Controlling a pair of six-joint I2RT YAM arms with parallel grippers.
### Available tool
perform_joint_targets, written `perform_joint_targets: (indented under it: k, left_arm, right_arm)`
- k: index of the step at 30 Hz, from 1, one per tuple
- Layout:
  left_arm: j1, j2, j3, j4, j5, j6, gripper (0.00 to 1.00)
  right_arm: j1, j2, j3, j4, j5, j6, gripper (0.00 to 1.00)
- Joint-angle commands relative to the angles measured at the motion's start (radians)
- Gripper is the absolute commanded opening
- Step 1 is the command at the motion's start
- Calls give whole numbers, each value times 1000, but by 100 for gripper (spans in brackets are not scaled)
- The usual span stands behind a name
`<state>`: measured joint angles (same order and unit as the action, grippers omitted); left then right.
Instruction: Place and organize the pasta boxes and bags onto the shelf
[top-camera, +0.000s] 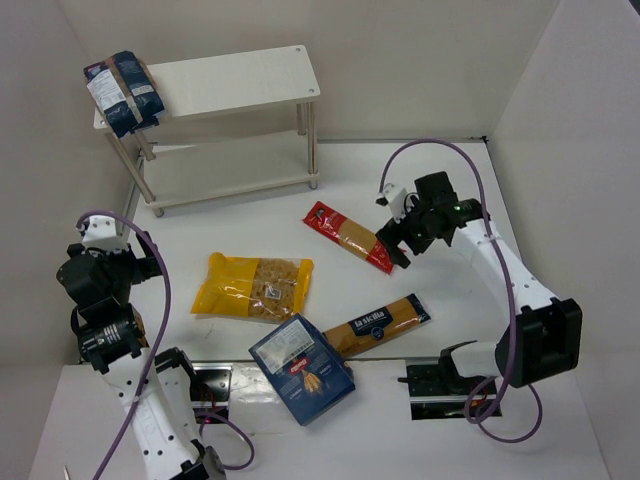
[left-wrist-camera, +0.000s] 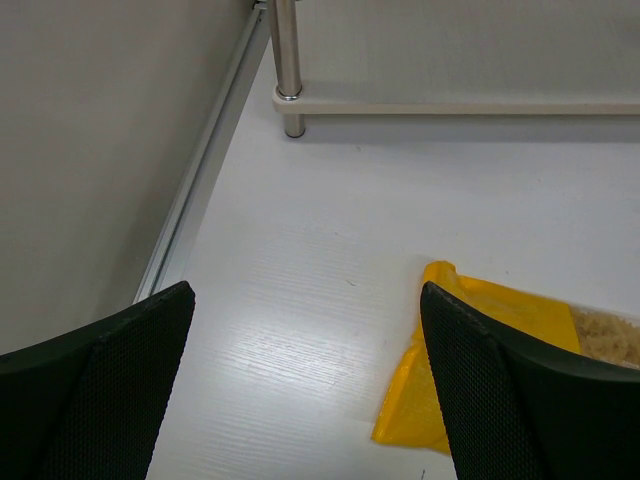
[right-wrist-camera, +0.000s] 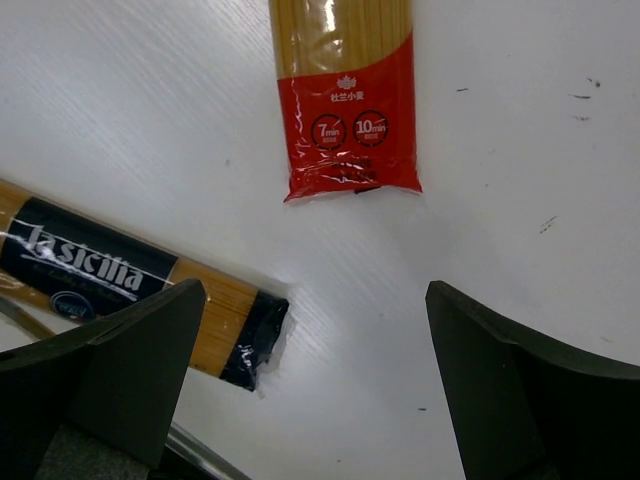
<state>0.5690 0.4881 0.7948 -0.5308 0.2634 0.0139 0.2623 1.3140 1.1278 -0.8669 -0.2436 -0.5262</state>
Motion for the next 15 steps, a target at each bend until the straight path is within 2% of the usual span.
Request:
perform_joint_targets:
  k: [1,9,15]
  left_arm:
    - [6,0,14,29,14,-15,99]
    - [6,-9,14,29,23,-15,99]
    - [6,-9,14,29,23,-6,99]
  right_arm:
    - [6,45,-28,112,3,-105,100]
    - [6,221,-40,195,-43,-276,100]
    - [6,346,-8,213,-141,-324,100]
